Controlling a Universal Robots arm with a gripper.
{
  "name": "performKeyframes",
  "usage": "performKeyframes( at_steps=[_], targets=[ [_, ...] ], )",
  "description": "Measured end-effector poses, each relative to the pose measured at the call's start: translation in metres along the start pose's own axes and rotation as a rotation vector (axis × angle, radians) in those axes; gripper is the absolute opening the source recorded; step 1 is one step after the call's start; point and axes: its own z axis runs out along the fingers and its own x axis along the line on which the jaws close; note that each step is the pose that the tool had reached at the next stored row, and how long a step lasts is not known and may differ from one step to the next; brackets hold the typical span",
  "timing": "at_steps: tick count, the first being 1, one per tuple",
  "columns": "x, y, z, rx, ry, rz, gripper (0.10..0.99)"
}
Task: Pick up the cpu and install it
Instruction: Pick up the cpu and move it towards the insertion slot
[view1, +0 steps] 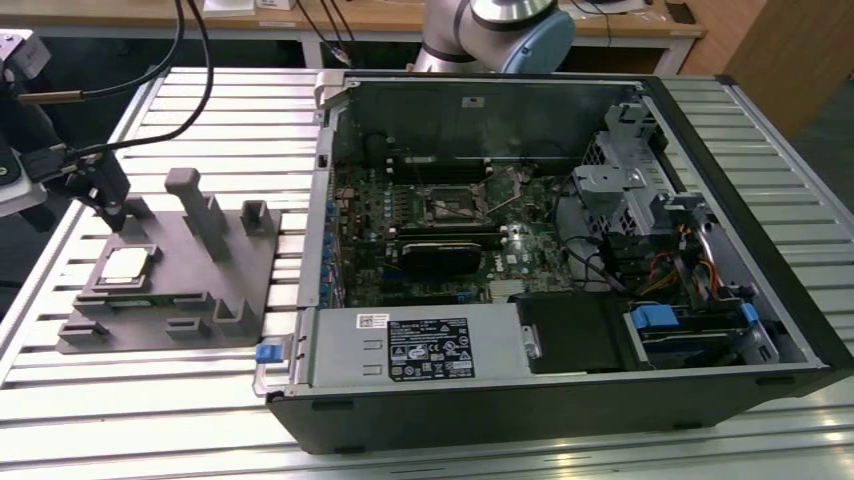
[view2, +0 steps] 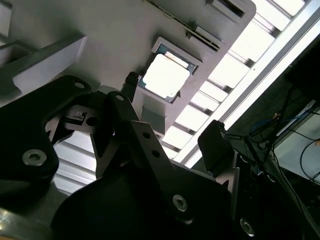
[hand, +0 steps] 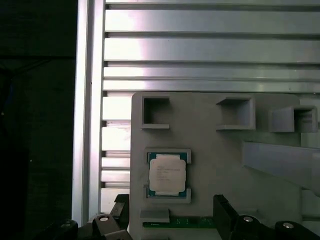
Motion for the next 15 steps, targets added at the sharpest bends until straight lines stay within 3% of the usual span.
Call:
performKeyframes(
  at_steps=[15],
  targets=[
    [-0.0009,-0.0004,0.0074,0.0,-0.0029,0.043,0.761]
  ],
)
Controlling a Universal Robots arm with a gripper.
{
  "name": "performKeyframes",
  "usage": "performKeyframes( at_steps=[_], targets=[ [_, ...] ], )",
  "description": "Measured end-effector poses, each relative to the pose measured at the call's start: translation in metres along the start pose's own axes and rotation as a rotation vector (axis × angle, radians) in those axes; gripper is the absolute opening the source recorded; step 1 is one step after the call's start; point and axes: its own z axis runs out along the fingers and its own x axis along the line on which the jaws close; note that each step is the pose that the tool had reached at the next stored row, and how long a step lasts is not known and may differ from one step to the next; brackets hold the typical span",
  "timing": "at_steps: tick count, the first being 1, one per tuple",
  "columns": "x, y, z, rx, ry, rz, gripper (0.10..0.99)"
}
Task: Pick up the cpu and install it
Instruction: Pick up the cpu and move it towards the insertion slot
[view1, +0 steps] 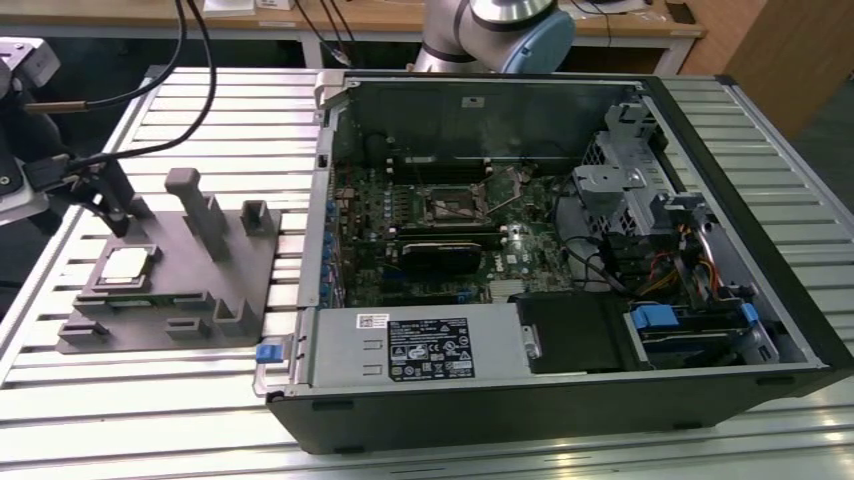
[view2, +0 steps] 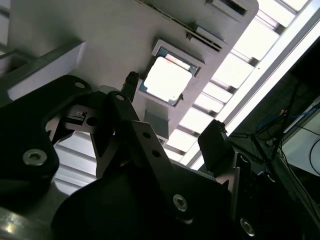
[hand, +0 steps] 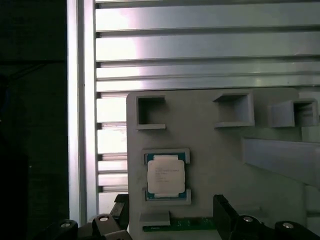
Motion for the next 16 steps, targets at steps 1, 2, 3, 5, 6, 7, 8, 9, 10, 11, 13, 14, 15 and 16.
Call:
performKeyframes(
  at_steps=[1,2,3,5,6,7,8,9,10,11,13,14,15,16],
  targets=[
    [0.0,0.0,0.0007,0.0,0.0001,0.0,0.761],
    [0.0,-0.0001,0.0015,0.0,0.0001,0.0,0.761],
    [0.0,-0.0001,0.0023,0.0,0.0001,0.0,0.761],
    [0.0,-0.0002,0.0038,0.0,0.0,0.0,0.761],
    [0.0,-0.0002,0.0044,0.0,0.0001,0.0,0.761],
    [0.0,-0.0003,0.005,0.0,0.0,0.0,0.761],
    [-0.0001,-0.0003,0.0056,0.0,0.0,0.0,0.761],
    [0.0,-0.0003,0.006,0.0,0.0001,0.0,0.761],
    [0.0,-0.0004,0.0066,0.0,0.0001,0.0,0.761],
    [0.0,-0.0004,0.0071,0.0,0.0001,0.0,0.761],
    [0.0,-0.0005,0.0081,0.0,0.0,0.0,0.761],
    [-0.0001,-0.0005,0.0088,0.0,-0.0001,0.0,0.761],
    [-0.0001,-0.0005,0.0094,0.0,0.0,0.0,0.761],
    [-0.0001,-0.0006,0.01,0.0,0.0,0.0,0.761]
  ],
)
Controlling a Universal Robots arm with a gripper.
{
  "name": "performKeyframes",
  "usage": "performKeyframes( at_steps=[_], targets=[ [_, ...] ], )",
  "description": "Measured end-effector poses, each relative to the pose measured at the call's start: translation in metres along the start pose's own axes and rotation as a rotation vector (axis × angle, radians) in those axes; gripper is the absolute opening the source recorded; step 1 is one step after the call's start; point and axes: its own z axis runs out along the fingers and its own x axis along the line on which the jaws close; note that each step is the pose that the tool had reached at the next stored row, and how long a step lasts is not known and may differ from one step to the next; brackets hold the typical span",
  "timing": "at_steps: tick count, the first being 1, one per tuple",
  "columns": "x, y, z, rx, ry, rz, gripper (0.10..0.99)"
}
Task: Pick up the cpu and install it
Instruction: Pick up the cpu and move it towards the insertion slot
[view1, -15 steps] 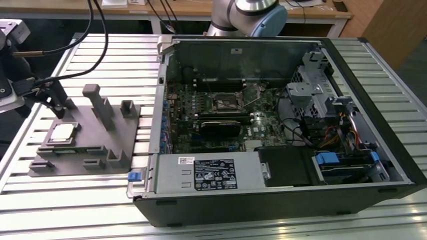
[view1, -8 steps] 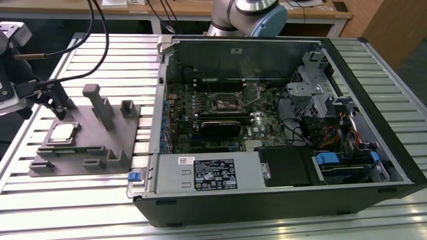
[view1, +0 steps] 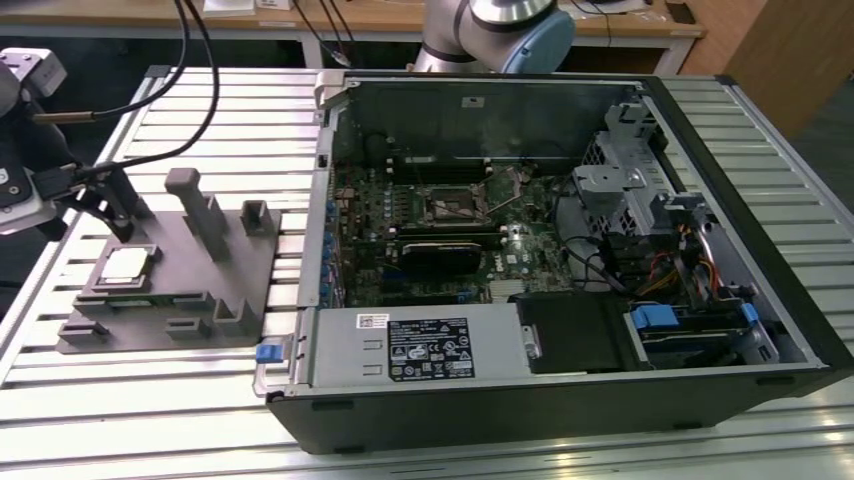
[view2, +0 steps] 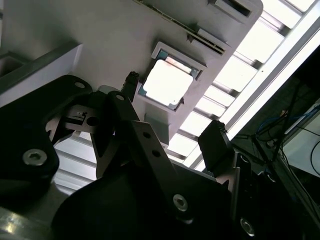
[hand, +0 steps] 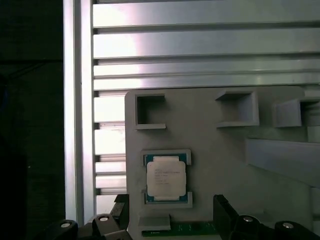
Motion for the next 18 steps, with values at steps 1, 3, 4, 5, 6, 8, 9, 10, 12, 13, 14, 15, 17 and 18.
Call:
performKeyframes(
  at_steps=[1,3,4,5,6,8,9,10,12,13,14,15,17,18],
  targets=[
    [0.0,0.0,0.0006,0.0,0.0,0.0,0.761],
    [0.0,-0.0001,0.0016,0.0,0.0001,0.0,0.761],
    [0.0,-0.0001,0.0022,0.0,0.0,0.0,0.761],
    [0.0,-0.0002,0.0029,0.0,-0.0001,0.0,0.761],
    [0.0,-0.0002,0.0037,0.0,-0.0002,0.0,0.761],
    [-0.0001,-0.0003,0.0056,0.001,-0.0004,0.001,0.761],
    [-0.0001,-0.0004,0.0066,0.001,-0.0005,0.002,0.761],
    [0.0,-0.0004,0.0075,0.001,-0.0005,0.003,0.761],
    [-0.0001,-0.0005,0.0095,0.001,-0.0007,0.006,0.761],
    [-0.0001,-0.0006,0.0105,0.001,-0.0009,0.008,0.761],
    [-0.0001,-0.0006,0.0114,0.001,-0.0009,0.009,0.761],
    [-0.0001,-0.0007,0.0124,0.001,-0.0009,0.01,0.761],
    [-0.0001,-0.0008,0.0149,0.001,-0.0016,0.01,0.761],
    [-0.0001,-0.0009,0.0164,0.001,-0.0023,0.01,0.761]
  ],
)
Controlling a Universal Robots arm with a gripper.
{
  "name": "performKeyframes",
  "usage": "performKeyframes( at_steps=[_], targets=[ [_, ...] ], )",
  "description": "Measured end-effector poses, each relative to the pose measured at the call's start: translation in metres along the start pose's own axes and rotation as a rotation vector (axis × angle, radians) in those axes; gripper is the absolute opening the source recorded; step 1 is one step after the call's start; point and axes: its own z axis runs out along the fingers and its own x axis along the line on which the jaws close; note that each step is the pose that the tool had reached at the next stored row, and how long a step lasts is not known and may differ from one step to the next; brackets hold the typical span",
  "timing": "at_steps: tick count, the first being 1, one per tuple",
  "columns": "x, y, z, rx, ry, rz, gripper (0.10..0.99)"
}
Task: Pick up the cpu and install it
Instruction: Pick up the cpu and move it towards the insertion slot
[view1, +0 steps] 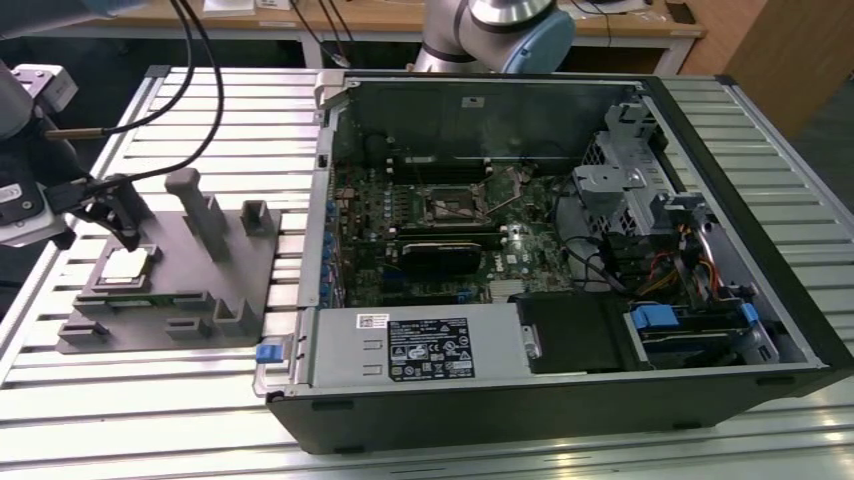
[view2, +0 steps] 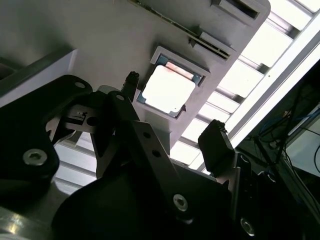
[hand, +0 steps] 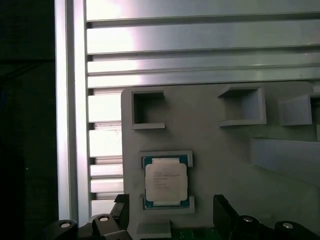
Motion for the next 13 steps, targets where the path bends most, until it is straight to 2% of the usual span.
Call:
performKeyframes(
  at_steps=[4,13],
  targets=[
    [0.0,-0.0003,0.0049,0.0,-0.0016,0.0,0.761],
    [-0.0011,-0.0005,0.0102,0.0,-0.0019,0.0,0.761]
  ],
)
